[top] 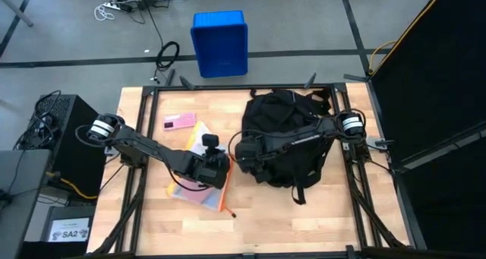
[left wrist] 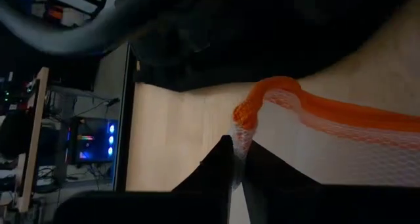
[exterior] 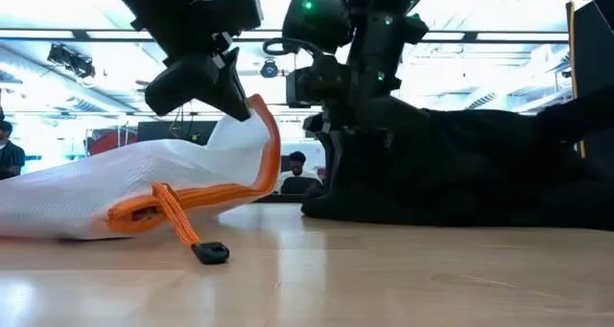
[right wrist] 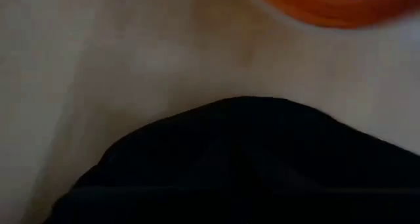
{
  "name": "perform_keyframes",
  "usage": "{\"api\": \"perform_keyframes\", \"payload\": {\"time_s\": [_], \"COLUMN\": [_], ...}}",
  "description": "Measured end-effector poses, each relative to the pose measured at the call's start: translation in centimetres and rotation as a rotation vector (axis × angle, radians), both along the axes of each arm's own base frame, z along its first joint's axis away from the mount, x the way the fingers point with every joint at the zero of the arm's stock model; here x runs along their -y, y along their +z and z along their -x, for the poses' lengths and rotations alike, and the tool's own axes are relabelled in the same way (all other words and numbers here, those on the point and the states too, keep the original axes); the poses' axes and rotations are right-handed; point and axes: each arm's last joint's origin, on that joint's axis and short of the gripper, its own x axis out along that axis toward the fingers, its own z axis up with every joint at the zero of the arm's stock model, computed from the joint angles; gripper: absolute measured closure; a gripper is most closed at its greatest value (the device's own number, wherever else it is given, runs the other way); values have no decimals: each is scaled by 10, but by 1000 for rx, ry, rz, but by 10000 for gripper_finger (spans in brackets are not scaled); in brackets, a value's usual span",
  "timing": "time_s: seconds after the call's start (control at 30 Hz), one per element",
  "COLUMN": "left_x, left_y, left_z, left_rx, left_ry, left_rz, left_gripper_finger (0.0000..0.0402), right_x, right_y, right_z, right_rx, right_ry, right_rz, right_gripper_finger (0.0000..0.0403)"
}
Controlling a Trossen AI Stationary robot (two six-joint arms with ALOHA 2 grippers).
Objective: Unpack backpack
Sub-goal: Open the zip bag
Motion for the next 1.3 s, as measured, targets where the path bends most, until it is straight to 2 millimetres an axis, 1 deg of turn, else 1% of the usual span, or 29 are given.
{"api": "perform_keyframes", "payload": {"time_s": [0.13, 0.2, 0.33, 0.4, 0.47, 0.57, 0.63, 0.7, 0.8, 0.87, 1.0, 1.1, 1.2, 1.3], "left_x": [1, 0, 2, 5, 13, 31, 48, 65, 84, 93, 106, 112, 113, 114], "left_y": [14, 24, 45, 58, 67, 72, 69, 62, 46, 34, 8, -3, -10, -12], "left_z": [0, 1, 3, 4, 5, 10, 16, 26, 45, 54, 62, 64, 67, 66], "left_rx": [0, 13, 21, 36, 47, 40, 56, 66, 110, 160, 230, 261, 295, 331], "left_ry": [-17, -22, -41, -50, -76, -167, -216, -235, -203, -179, -187, -201, -161, -141], "left_rz": [20, 32, 31, 37, 44, 113, 155, 179, 191, 214, 284, 311, 347, 358], "left_gripper_finger": [356, 333, 279, 254, 233, 217, 216, 220, 233, 240, 244, 245, 245, 245], "right_x": [5, 5, 0, -4, -10, -29, -46, -65, -87, -98, -111, -116, -119, -124], "right_y": [28, 42, 63, 72, 77, 79, 77, 69, 53, 45, 26, 23, 17, 6], "right_z": [2, 2, 7, 10, 13, 16, 18, 21, 27, 29, 38, 42, 43, 39], "right_rx": [109, 175, 245, 268, 285, 295, 313, 344, 413, 503, 638, 702, 690, 681], "right_ry": [-28, -30, -12, -4, 4, 41, 73, 92, 64, 19, -52, -73, -106, -133], "right_rz": [37, 33, 27, 22, 13, -1, -16, -13, -28, -99, -284, -354, -390, -439], "right_gripper_finger": [403, 403, 403, 403, 403, 403, 403, 403, 403, 403, 400, 385, 352, 305]}}
